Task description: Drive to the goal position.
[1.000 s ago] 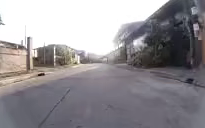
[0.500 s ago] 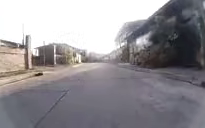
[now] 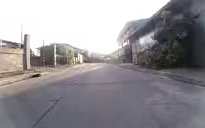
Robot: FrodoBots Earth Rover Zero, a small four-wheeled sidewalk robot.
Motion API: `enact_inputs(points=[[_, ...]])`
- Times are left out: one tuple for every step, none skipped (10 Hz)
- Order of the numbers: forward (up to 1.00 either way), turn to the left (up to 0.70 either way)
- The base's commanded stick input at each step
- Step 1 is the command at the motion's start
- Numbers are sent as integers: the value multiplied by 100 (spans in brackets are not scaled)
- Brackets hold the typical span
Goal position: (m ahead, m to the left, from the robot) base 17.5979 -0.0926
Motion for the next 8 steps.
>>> enact_inputs(points=[[0,0],[0,0],[0,0],[0,0],[0,0],[0,0],[3,0],[37,0]])
